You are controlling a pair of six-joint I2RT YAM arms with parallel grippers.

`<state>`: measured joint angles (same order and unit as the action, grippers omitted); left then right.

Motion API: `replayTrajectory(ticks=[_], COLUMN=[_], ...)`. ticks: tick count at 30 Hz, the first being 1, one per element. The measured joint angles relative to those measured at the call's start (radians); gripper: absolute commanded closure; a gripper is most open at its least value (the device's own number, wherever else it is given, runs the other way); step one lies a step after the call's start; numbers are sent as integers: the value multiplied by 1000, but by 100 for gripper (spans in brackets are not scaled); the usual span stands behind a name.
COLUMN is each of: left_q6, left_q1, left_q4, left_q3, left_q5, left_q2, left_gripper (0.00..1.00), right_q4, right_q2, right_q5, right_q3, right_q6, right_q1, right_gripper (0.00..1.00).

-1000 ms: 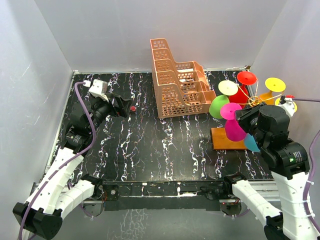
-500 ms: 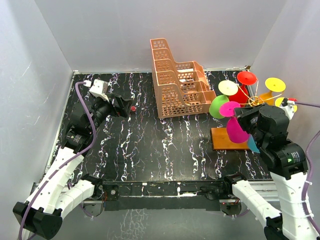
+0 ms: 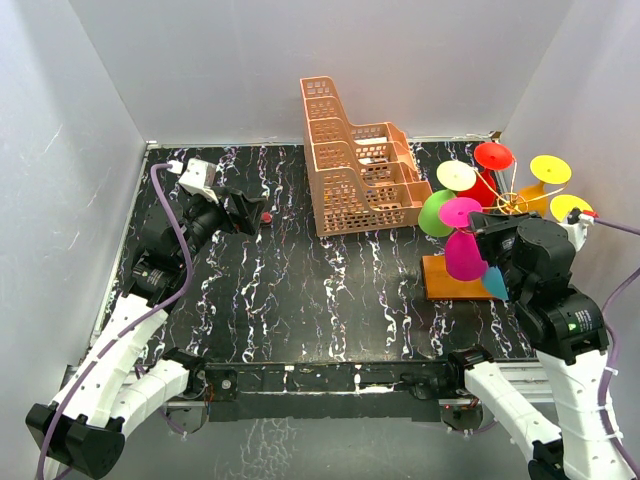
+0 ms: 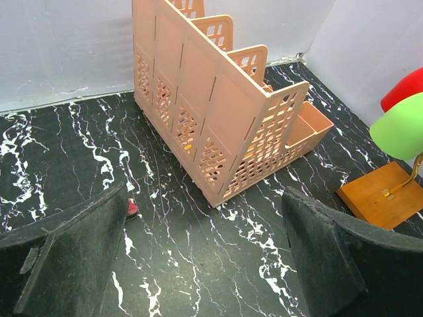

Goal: Take the wine glass off the wine glass rack

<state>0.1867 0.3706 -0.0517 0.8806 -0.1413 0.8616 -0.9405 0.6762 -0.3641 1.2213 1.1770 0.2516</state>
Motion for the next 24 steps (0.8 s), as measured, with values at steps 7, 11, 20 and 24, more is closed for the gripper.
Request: replayTrajectory(ticks=[7,11,20,24], left_q6=[0,0,0,0], left_q1=[0,0,0,0], left_q4=[0,0,0,0], left_q3=[0,0,0,0], left_q5=[0,0,0,0], left_q2=[2,3,11,14], left_gripper=[3,3,3,3], right_q4=[35,50,58,58], right_q2=[-9,-8,-20,-44], right_q5=[-53,-77,-145,-161], right_q3=[-24,-27,-27,-27], right_q6=[40,52,56,56], right_q1=[0,0,0,0], right_gripper=[92,92,92,92])
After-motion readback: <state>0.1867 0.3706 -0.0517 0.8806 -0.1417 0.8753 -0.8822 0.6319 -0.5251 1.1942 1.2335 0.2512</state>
